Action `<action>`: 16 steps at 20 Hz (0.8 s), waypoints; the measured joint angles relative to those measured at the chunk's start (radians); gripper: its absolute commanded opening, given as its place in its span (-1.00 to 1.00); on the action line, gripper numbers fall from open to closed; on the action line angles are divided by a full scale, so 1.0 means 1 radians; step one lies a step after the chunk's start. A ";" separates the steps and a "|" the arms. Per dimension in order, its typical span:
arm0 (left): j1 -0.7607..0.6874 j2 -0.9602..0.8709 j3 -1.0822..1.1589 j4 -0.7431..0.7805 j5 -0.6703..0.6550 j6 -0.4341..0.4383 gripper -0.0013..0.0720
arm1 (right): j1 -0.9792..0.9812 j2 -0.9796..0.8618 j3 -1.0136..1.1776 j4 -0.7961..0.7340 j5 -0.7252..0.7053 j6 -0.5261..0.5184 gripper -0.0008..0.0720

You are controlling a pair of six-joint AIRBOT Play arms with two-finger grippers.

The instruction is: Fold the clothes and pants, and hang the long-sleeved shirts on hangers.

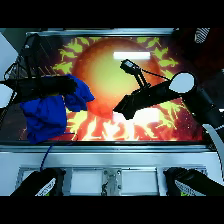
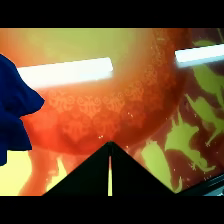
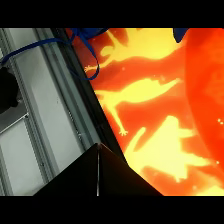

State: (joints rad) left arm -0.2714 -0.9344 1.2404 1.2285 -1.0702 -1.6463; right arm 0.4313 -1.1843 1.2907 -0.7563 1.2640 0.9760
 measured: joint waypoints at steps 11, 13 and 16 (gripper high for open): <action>0.000 0.000 0.000 0.000 0.003 0.000 -0.93 | 0.000 0.000 0.000 0.000 0.000 0.000 -0.94; 0.000 0.000 0.000 0.000 0.019 0.000 -0.93 | 0.000 0.000 0.000 0.000 0.000 0.000 -0.94; 0.000 0.000 0.000 0.025 0.033 0.003 -0.83 | 0.000 0.000 0.000 0.000 0.000 0.000 -0.94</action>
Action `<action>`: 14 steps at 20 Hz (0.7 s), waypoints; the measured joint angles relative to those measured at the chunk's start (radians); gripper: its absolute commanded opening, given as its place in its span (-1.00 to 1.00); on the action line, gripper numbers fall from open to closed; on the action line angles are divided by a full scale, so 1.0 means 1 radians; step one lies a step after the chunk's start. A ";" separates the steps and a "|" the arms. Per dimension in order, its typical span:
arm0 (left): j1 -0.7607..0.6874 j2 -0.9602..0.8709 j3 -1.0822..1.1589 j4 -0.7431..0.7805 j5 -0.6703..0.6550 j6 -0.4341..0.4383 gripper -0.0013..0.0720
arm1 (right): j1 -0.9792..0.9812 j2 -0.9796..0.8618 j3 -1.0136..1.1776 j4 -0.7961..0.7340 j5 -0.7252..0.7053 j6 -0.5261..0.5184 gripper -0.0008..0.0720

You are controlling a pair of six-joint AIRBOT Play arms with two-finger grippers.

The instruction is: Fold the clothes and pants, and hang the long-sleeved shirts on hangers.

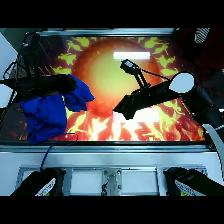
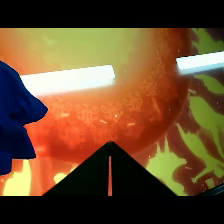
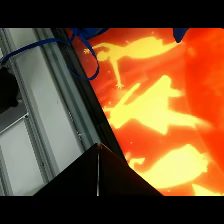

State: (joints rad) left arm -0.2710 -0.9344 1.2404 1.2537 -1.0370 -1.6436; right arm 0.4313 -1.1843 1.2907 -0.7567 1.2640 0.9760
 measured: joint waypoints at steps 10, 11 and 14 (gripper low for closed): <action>0.086 -0.209 -0.001 0.249 0.027 -0.106 0.99 | 0.000 0.000 0.000 0.000 0.000 0.000 -0.94; 0.105 -0.266 -0.001 0.258 0.035 -0.130 0.99 | 0.000 0.000 0.000 0.000 0.000 0.000 -0.94; 0.147 -0.430 -0.001 0.237 0.069 -0.188 0.99 | 0.000 0.000 0.000 0.000 0.000 0.000 -0.94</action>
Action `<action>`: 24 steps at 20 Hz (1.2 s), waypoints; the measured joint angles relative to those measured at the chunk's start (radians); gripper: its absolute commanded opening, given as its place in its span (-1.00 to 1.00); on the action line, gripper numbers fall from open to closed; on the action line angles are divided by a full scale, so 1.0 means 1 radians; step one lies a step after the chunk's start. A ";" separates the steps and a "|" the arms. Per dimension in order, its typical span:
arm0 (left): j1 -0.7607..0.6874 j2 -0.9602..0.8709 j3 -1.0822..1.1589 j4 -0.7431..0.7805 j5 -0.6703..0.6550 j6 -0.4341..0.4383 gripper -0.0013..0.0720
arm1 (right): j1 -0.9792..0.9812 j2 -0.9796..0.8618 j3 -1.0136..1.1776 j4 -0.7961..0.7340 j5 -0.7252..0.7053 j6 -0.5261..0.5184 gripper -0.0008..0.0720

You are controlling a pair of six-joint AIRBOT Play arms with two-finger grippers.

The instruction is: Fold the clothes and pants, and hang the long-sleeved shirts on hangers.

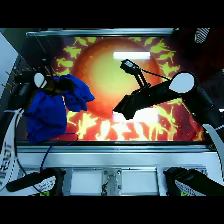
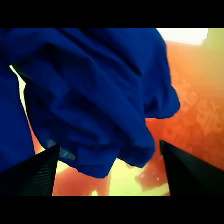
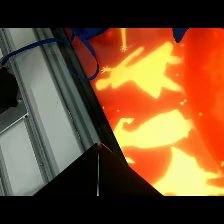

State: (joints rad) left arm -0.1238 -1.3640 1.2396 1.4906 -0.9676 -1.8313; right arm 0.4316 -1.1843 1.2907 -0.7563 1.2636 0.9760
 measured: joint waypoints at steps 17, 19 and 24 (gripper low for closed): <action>-0.104 -0.163 0.051 -0.256 0.198 -0.045 -0.93 | -0.029 0.002 0.018 0.016 0.016 -0.003 -0.96; -0.197 -0.129 0.117 -0.294 0.230 -0.030 -0.93 | -0.096 0.018 0.047 -0.037 -0.023 0.023 -0.95; -0.462 -0.184 0.362 -0.323 0.406 -0.014 -0.93 | -0.382 0.092 0.088 -0.132 -0.135 0.181 -0.95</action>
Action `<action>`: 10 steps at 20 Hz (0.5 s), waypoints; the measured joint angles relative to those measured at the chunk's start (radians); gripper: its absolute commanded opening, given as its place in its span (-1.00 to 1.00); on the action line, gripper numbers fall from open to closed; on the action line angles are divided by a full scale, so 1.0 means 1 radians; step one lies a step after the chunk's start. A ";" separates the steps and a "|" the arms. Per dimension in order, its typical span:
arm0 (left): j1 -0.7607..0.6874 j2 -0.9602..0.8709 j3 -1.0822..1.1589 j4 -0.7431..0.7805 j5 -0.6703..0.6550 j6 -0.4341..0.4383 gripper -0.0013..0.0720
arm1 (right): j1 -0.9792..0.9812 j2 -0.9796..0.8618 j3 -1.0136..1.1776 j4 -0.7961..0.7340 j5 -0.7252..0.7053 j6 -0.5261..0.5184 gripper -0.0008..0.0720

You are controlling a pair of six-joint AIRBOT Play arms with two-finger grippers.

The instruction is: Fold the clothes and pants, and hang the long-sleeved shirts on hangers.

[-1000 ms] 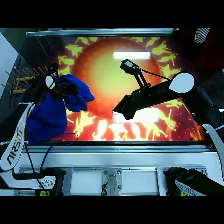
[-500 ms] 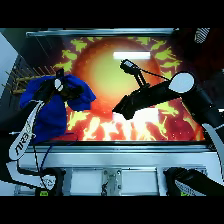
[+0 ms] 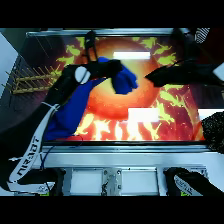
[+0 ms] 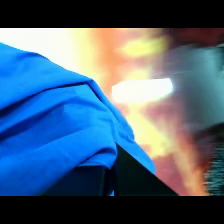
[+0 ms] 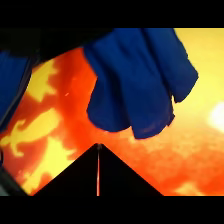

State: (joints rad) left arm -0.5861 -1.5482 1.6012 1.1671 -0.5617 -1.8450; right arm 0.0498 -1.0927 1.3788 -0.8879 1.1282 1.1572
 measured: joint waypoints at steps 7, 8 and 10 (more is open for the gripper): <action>-0.100 -0.237 0.358 -0.010 -0.045 0.004 0.96 | -0.252 0.036 0.008 -0.029 -0.013 0.111 -0.78; -0.071 -0.241 0.378 -0.010 -0.091 0.004 0.96 | -0.264 0.036 0.008 -0.029 0.004 0.117 -0.12; 0.016 -0.219 0.372 -0.009 -0.188 0.014 0.96 | -0.276 0.032 0.003 -0.031 0.045 0.121 0.52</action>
State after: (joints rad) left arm -0.5697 -1.7668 1.9732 1.1580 -0.7502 -1.8313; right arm -0.2264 -1.0607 1.3823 -0.9184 1.1732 1.2778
